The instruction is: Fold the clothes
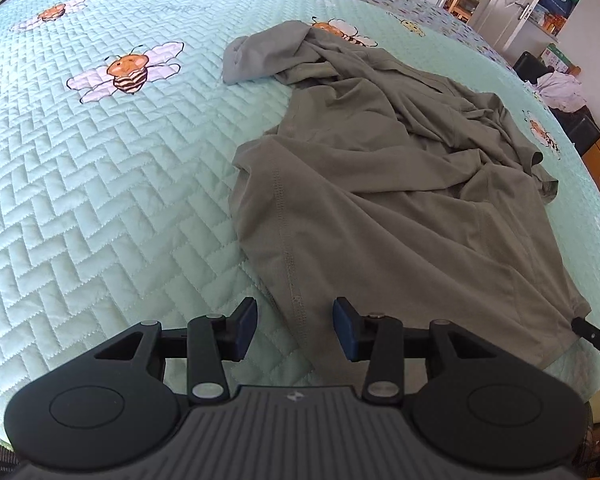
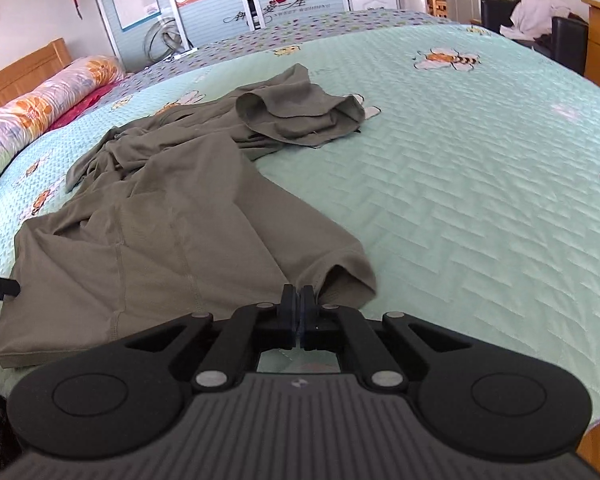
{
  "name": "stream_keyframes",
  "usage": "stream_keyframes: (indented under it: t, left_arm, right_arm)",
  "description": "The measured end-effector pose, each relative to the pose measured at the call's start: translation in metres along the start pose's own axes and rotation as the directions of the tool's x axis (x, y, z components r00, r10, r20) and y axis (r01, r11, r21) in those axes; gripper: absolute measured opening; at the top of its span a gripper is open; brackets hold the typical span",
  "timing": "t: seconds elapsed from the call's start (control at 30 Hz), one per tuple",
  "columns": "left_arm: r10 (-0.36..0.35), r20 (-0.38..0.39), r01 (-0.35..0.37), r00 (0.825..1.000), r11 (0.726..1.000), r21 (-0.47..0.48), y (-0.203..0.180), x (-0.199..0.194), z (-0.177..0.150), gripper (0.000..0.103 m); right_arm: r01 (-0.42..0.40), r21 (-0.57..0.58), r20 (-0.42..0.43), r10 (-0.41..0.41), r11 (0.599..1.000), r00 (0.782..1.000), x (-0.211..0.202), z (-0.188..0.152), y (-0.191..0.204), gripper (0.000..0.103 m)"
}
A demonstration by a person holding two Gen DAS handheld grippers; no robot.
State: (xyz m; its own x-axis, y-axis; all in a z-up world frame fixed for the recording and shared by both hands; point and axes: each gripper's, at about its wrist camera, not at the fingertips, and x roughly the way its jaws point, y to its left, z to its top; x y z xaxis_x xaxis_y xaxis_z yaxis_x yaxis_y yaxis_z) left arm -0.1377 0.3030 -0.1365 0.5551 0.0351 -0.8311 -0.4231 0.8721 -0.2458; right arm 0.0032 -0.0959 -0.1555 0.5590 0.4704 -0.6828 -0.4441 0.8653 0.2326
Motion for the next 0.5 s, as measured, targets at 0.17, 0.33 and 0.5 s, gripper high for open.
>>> stream_keyframes:
  t: [0.17,0.33,0.5]
  left_arm:
    - [0.002,0.035,-0.001,0.999,0.999,-0.033,0.006,-0.005,0.004,0.044]
    - [0.006,0.031,-0.004,1.0,0.998,-0.068,0.016,0.002,0.009,0.044]
    - [0.002,0.031,0.0,1.0,0.999,-0.042,0.011,0.014,0.014,0.044]
  right_arm:
    - [0.003,-0.008,-0.005,-0.003,1.0,1.0,-0.002,-0.002,0.001,0.0]
    - [0.0,0.064,-0.007,0.001,0.998,1.0,-0.002,-0.001,-0.009,0.0]
    - [0.009,0.075,-0.016,-0.008,0.997,1.0,-0.001,-0.001,-0.01,0.0]
